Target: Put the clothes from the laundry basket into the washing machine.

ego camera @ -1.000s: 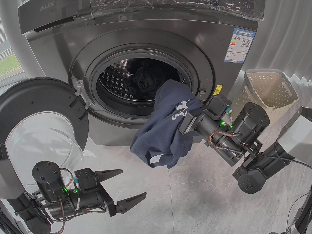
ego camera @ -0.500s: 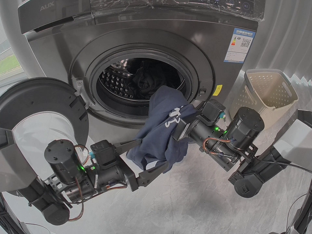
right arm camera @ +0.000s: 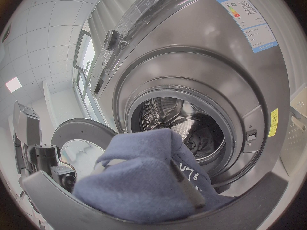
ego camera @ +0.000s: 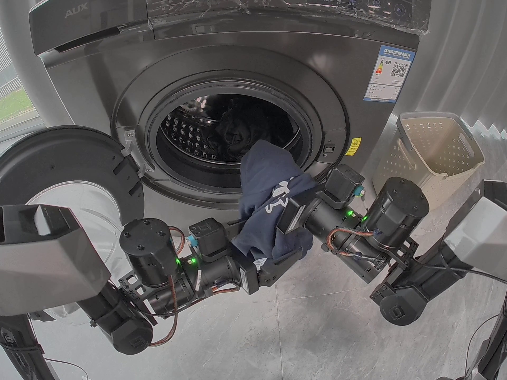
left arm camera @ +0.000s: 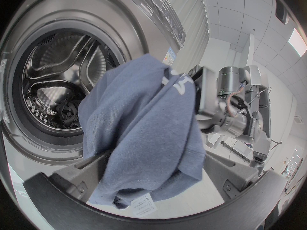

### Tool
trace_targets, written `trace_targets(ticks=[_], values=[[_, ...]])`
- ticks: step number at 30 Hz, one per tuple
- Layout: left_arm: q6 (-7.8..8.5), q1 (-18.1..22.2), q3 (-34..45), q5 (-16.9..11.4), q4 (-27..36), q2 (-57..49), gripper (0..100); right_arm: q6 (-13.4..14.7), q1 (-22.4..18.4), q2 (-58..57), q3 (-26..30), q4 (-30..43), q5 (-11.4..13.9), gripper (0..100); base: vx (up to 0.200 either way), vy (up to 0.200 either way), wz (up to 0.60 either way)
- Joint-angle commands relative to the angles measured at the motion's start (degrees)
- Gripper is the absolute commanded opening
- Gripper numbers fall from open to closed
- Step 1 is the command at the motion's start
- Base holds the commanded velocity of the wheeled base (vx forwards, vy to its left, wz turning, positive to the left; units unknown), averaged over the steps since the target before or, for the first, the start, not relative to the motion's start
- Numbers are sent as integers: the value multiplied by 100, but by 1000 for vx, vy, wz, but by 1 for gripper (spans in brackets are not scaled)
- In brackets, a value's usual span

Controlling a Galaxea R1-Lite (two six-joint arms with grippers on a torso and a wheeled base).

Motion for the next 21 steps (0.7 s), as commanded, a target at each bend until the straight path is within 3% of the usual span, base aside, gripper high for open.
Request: trace_targets(ticks=[1, 10, 13, 21], values=[[0, 61, -299, 87, 1, 382, 100, 10, 106, -129, 99, 3, -1, 0, 0, 0, 0], [-35, 149, -888, 359, -8, 742, 100, 54, 378, -340, 398, 12, -151, 0, 0, 0, 0], [-149, 158, -1090, 544, -8, 874, 100, 63, 396, -349, 389, 21, -195, 0, 0, 0, 0], [-123, 263, -1108, 562, -8, 971, 100, 98, 440, -340, 371, 21, -195, 0, 0, 0, 0]])
